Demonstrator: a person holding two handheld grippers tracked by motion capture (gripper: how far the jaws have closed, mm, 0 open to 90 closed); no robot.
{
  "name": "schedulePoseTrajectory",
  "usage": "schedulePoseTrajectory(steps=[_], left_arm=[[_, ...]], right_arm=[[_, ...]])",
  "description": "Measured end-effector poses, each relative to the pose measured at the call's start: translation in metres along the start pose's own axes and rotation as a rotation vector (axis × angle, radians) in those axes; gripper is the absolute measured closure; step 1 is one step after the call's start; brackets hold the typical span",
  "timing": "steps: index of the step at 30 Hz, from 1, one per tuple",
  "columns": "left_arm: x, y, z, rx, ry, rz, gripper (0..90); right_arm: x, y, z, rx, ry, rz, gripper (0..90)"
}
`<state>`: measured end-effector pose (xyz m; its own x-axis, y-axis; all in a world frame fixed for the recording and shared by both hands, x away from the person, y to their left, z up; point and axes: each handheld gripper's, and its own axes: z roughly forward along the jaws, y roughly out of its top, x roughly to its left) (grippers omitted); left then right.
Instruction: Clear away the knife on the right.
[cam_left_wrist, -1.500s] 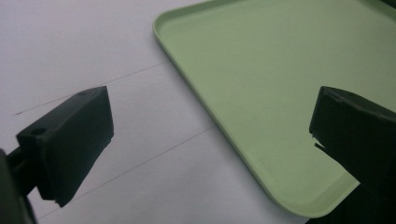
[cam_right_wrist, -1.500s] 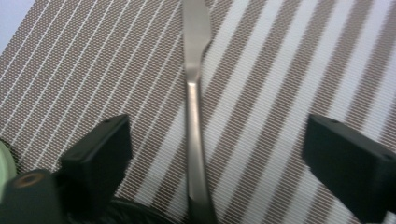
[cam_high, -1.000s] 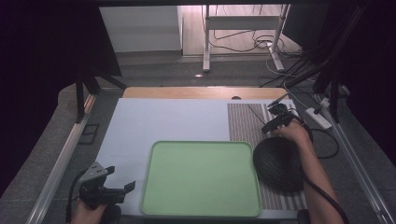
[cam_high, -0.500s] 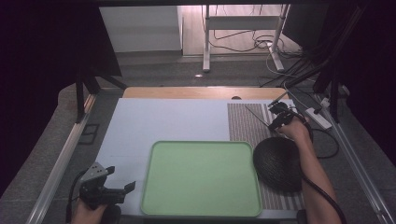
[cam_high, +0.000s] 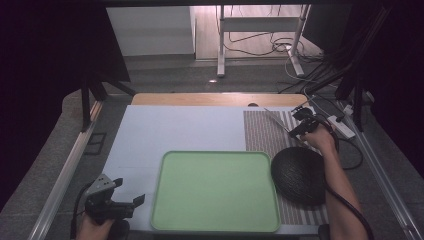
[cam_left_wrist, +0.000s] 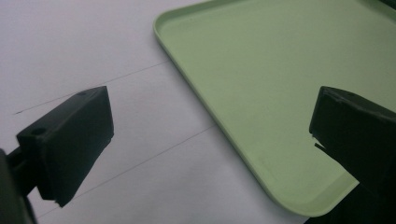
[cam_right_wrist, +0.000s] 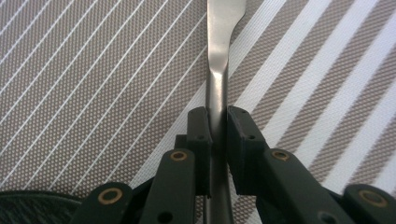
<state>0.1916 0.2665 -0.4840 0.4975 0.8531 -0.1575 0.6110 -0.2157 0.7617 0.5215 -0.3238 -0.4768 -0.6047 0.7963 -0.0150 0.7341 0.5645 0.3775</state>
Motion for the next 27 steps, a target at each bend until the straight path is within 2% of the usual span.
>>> schedulePoseTrajectory(steps=[5, 6, 11, 14, 16, 18, 21, 22, 23, 25, 26, 27], left_arm=[[0.000, 0.000, 0.000, 0.000, 0.001, 0.001, 0.6], [0.000, 0.000, 0.000, -0.001, 0.001, 0.001, 0.6], [0.000, 0.000, 0.000, -0.002, 0.002, 0.001, 0.6], [0.000, 0.000, 0.000, -0.002, 0.003, 0.004, 0.6], [-0.001, 0.000, 0.000, -0.002, 0.003, 0.004, 0.6], [-0.001, 0.000, 0.000, -0.001, 0.003, 0.004, 0.6], [-0.001, 0.000, 0.000, -0.002, 0.003, 0.006, 0.6], [-0.001, 0.000, 0.000, -0.002, 0.003, 0.007, 0.6], [-0.001, 0.000, 0.000, -0.001, 0.002, 0.008, 0.6], [-0.001, 0.001, 0.000, -0.001, 0.002, 0.009, 0.6], [-0.001, 0.001, 0.000, -0.001, 0.001, 0.009, 0.6], [-0.001, 0.001, 0.000, -0.001, 0.001, 0.009, 0.6]], right_arm=[[0.002, 0.002, -0.007, -0.023, 0.003, -0.004, 80.4], [0.003, 0.004, -0.012, -0.037, 0.001, -0.009, 80.3], [0.011, 0.007, -0.023, -0.057, 0.023, -0.018, 80.3], [0.024, 0.006, -0.029, -0.057, 0.035, -0.048, 80.3], [0.027, 0.005, -0.030, -0.060, 0.036, -0.053, 80.2], [0.034, 0.000, -0.034, -0.069, 0.056, -0.022, 80.3], [0.041, -0.003, -0.035, -0.063, 0.065, -0.024, 80.3], [0.048, -0.005, -0.036, -0.062, 0.089, -0.025, 80.3], [0.048, -0.005, -0.036, -0.062, 0.089, -0.025, 80.3], [0.058, -0.006, -0.038, -0.064, 0.103, -0.036, 80.3], [0.069, -0.007, -0.039, -0.062, 0.108, -0.048, 80.3], [0.069, -0.007, -0.039, -0.062, 0.108, -0.048, 80.3]])
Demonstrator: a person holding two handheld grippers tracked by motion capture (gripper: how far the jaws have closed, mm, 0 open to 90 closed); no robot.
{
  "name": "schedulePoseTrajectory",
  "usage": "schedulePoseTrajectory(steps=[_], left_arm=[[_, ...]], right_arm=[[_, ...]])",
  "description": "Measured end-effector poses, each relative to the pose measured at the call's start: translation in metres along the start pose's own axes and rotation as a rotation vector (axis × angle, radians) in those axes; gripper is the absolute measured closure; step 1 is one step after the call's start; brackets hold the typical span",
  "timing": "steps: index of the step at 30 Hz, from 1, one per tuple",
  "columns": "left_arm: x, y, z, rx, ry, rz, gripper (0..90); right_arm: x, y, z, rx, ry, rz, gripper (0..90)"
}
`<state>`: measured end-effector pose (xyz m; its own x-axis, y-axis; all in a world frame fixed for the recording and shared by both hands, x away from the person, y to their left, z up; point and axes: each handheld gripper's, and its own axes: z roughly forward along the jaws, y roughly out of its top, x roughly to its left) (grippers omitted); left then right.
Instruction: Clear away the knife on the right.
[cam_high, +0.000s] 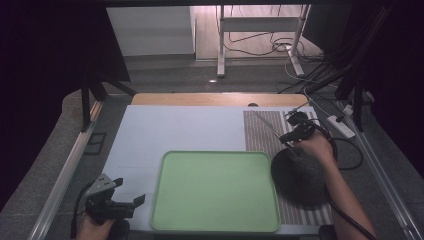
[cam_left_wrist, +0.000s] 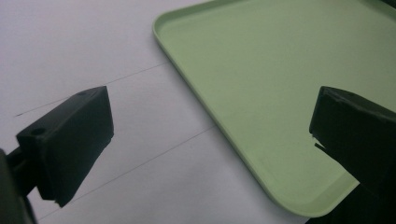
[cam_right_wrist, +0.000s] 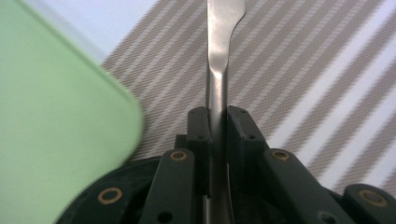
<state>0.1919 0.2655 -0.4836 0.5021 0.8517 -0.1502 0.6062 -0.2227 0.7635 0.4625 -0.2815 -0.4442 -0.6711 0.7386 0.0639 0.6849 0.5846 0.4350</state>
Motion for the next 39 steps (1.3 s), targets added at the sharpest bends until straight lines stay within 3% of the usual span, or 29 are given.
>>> schedulePoseTrajectory(steps=[1, 4, 5, 6, 7, 8, 9, 10, 11, 12, 13, 16, 17, 18, 23, 30, 39], left_arm=[[0.000, 0.000, 0.000, 0.001, 0.000, 0.001, 0.6], [0.000, 0.000, 0.000, 0.000, 0.000, 0.002, 0.6], [0.000, 0.000, 0.000, 0.000, 0.000, 0.002, 0.6], [0.000, 0.000, 0.000, 0.000, 0.001, 0.003, 0.6], [0.000, 0.000, 0.000, 0.001, 0.001, 0.004, 0.6], [0.000, 0.000, 0.000, 0.001, 0.001, 0.004, 0.6], [-0.001, 0.000, 0.000, 0.002, 0.002, 0.006, 0.6], [-0.001, 0.000, 0.000, 0.002, 0.002, 0.006, 0.6], [-0.001, 0.000, 0.000, 0.001, 0.003, 0.008, 0.6], [-0.001, 0.000, 0.000, 0.001, 0.003, 0.008, 0.6], [-0.001, 0.000, 0.000, 0.002, 0.002, 0.007, 0.6], [-0.001, 0.000, 0.000, 0.001, 0.002, 0.008, 0.6], [-0.001, 0.000, 0.000, 0.001, 0.002, 0.008, 0.6], [-0.001, 0.000, 0.000, 0.001, 0.002, 0.009, 0.6], [-0.001, 0.000, 0.000, 0.002, 0.003, 0.011, 0.6], [-0.001, 0.000, 0.000, 0.002, 0.003, 0.014, 0.6], [-0.001, 0.000, 0.000, 0.001, 0.002, 0.015, 0.6]], right_arm=[[0.012, 0.000, 0.001, 0.007, 0.007, -0.022, 80.2], [0.023, 0.000, 0.001, 0.013, 0.009, -0.039, 80.2], [0.037, -0.001, 0.001, 0.020, 0.017, -0.067, 80.3], [0.037, -0.001, 0.001, 0.020, 0.017, -0.067, 80.3], [0.050, -0.003, 0.001, 0.025, 0.024, -0.091, 80.2], [0.050, -0.003, 0.001, 0.025, 0.024, -0.091, 80.2], [0.062, -0.004, 0.001, 0.031, 0.033, -0.113, 80.2], [0.062, -0.004, 0.001, 0.031, 0.033, -0.113, 80.2], [0.074, -0.007, 0.002, 0.038, 0.042, -0.130, 80.2], [0.074, -0.007, 0.002, 0.038, 0.042, -0.130, 80.2], [0.086, -0.009, 0.002, 0.047, 0.051, -0.151, 80.2], [0.097, -0.011, 0.003, 0.056, 0.063, -0.171, 80.2], [0.109, -0.014, 0.004, 0.066, 0.074, -0.189, 80.2], [0.109, -0.014, 0.004, 0.066, 0.074, -0.189, 80.2], [0.138, -0.023, 0.008, 0.087, 0.106, -0.233, 80.2], [0.165, -0.038, 0.018, 0.120, 0.138, -0.269, 80.2], [0.178, -0.053, 0.033, 0.175, 0.130, -0.265, 80.0]])
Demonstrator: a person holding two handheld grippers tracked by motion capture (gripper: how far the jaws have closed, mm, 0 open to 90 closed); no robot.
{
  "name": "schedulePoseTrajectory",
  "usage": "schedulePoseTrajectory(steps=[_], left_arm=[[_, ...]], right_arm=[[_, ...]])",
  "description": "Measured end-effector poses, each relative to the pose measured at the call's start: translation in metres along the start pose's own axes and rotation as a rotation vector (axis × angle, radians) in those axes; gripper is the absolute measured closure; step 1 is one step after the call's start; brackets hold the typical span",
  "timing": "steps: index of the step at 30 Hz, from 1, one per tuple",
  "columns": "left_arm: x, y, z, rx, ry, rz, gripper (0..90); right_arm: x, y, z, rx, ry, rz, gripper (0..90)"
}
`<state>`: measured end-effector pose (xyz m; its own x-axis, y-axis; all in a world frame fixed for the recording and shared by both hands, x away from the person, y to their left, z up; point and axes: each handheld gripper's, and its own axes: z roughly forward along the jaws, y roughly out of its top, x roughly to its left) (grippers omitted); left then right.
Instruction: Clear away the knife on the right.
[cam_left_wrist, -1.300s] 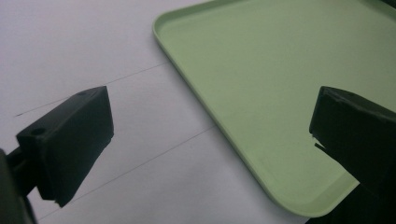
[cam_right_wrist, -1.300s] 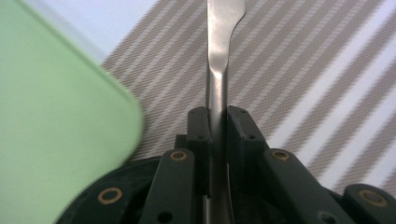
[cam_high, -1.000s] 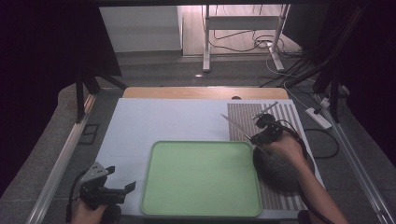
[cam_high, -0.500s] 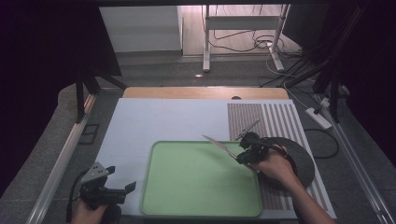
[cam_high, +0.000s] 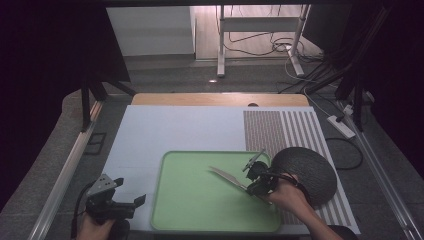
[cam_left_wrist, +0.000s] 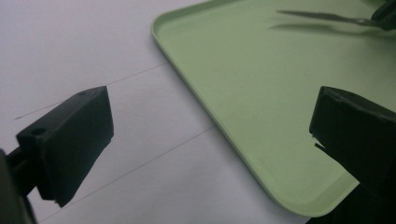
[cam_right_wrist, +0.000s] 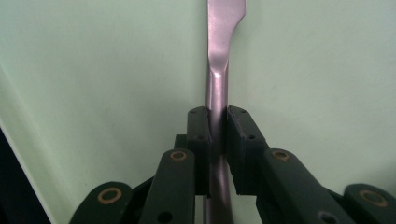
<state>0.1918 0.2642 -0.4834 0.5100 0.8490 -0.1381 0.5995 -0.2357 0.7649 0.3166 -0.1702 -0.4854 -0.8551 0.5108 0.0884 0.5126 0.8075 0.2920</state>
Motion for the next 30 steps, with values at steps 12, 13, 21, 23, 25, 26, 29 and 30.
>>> schedulePoseTrajectory(steps=[12, 13, 21, 23, 25, 26, 29, 30], left_arm=[[0.000, 0.001, 0.002, 0.008, 0.003, 0.000, 0.6], [0.000, 0.001, 0.002, 0.008, 0.003, 0.000, 0.6], [0.000, 0.000, 0.001, 0.007, 0.001, -0.003, 0.6], [0.000, 0.000, 0.001, 0.007, 0.002, -0.003, 0.6], [0.000, 0.000, 0.001, 0.007, 0.002, -0.002, 0.6], [0.000, 0.000, 0.001, 0.007, 0.002, -0.002, 0.6], [0.000, 0.000, 0.001, 0.006, 0.003, 0.000, 0.6], [0.000, 0.000, 0.001, 0.006, 0.003, 0.000, 0.6]], right_arm=[[0.004, 0.025, -0.011, -0.103, 0.048, -0.141, 89.9], [0.004, 0.025, -0.011, -0.103, 0.048, -0.141, 89.9], [0.016, 0.059, 0.032, -0.053, 0.052, -0.252, 89.9], [0.012, 0.061, 0.035, -0.051, 0.065, -0.255, 89.9], [0.007, 0.060, 0.034, -0.050, 0.045, -0.240, 90.0], [0.004, 0.059, 0.033, -0.038, 0.037, -0.233, 90.0], [-0.006, 0.052, 0.029, -0.031, 0.010, -0.210, 90.0], [-0.008, 0.049, 0.027, -0.023, 0.000, -0.201, 90.0]])
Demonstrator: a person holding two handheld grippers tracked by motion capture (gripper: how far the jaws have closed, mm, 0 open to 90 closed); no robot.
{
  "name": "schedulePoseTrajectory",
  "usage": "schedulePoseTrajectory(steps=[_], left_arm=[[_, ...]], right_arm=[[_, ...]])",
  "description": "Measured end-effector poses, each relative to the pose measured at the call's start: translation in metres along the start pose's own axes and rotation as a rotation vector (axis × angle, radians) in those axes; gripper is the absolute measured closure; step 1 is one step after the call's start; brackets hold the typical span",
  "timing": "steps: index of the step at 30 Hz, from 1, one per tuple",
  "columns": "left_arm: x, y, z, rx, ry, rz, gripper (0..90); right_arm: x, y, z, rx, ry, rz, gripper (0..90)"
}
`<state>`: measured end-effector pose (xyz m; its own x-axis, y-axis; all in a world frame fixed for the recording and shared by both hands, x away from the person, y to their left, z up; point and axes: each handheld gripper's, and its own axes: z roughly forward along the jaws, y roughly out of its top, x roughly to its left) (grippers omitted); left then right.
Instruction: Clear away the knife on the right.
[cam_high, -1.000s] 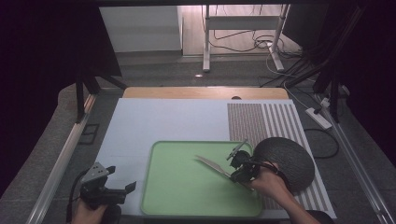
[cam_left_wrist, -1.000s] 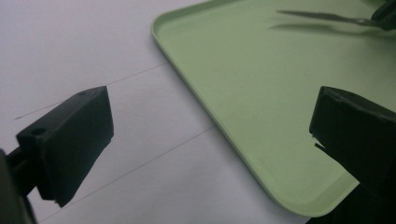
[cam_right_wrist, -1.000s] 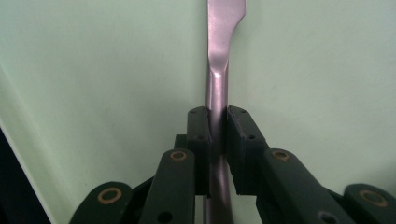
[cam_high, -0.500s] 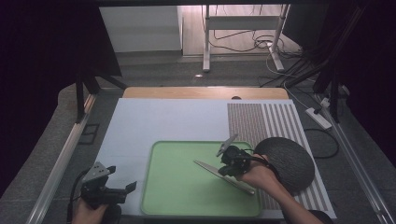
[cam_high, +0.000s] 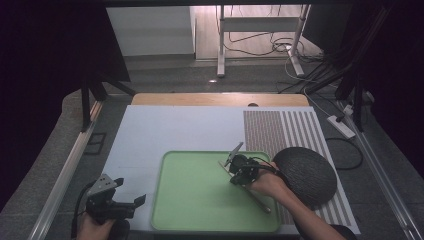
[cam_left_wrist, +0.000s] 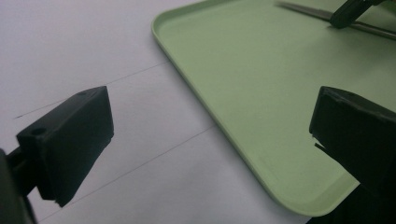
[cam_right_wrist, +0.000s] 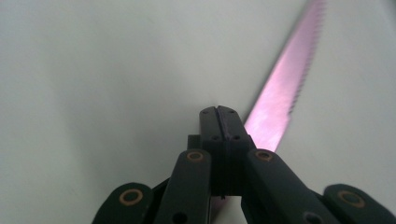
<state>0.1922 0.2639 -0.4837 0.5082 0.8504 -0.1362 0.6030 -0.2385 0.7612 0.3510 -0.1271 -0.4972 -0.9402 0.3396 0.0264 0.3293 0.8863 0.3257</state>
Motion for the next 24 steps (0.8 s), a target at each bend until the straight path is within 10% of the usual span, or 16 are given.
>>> schedulePoseTrajectory(steps=[24], left_arm=[[-0.001, 0.001, 0.001, 0.007, 0.004, 0.005, 0.6]], right_arm=[[-0.015, -0.073, -0.030, -0.007, 0.017, 0.163, 90.0]])
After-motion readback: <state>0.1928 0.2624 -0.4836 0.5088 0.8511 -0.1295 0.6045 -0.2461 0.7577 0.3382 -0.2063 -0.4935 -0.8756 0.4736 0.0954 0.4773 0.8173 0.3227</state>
